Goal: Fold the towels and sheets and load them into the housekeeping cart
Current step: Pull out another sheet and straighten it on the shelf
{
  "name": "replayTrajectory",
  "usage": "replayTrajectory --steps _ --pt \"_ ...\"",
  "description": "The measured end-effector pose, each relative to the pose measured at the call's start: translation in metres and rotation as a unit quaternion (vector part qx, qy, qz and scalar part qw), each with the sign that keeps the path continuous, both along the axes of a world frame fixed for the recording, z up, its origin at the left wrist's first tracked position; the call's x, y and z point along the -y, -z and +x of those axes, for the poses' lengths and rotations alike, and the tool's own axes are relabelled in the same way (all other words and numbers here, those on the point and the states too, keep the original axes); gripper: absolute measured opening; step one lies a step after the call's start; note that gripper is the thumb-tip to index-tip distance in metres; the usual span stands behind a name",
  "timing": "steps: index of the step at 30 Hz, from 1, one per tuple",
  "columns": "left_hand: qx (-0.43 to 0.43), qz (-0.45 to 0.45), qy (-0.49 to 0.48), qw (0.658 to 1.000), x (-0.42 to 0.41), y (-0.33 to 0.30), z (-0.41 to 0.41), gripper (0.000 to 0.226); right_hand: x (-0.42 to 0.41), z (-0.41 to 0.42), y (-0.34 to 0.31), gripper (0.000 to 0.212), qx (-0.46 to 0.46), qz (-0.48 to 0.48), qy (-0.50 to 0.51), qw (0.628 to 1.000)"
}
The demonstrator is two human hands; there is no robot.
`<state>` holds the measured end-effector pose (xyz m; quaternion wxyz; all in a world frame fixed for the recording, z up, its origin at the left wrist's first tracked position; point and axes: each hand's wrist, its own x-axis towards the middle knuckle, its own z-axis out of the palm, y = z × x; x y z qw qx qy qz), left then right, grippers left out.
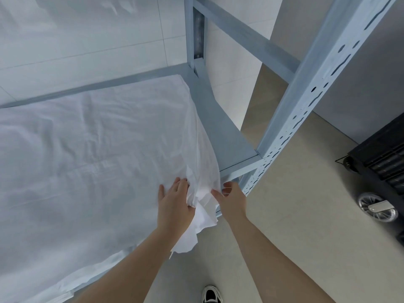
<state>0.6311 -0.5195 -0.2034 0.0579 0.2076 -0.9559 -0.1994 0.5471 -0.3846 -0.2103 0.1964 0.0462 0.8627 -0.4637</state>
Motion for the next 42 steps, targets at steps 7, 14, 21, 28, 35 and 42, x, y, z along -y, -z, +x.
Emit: replayTrajectory --steps 7,14,21,28,35,42 --pt "0.008 0.030 0.006 0.999 0.004 -0.001 0.000 0.049 -0.027 -0.013 0.011 0.009 -0.028 0.003 0.011 1.000" --pt "0.015 0.057 0.038 0.998 0.007 -0.002 0.003 0.060 -0.019 -0.001 0.006 0.003 -0.103 0.006 0.053 0.993" --pt "0.021 0.067 0.063 0.996 0.012 -0.004 0.005 0.061 0.000 0.029 0.015 0.021 0.038 -0.075 -0.093 0.992" --pt "0.021 0.101 0.102 0.989 0.020 -0.004 0.012 0.067 0.005 0.049 0.019 0.011 0.021 -0.067 -0.010 0.997" --pt "0.055 0.048 0.174 0.982 0.034 -0.001 0.022 0.078 0.009 0.039 0.022 0.025 -0.010 -0.014 0.014 1.000" --pt "0.141 -0.044 0.223 0.964 0.047 0.000 0.036 0.077 -0.012 0.044 0.022 0.024 0.017 -0.077 0.031 0.996"
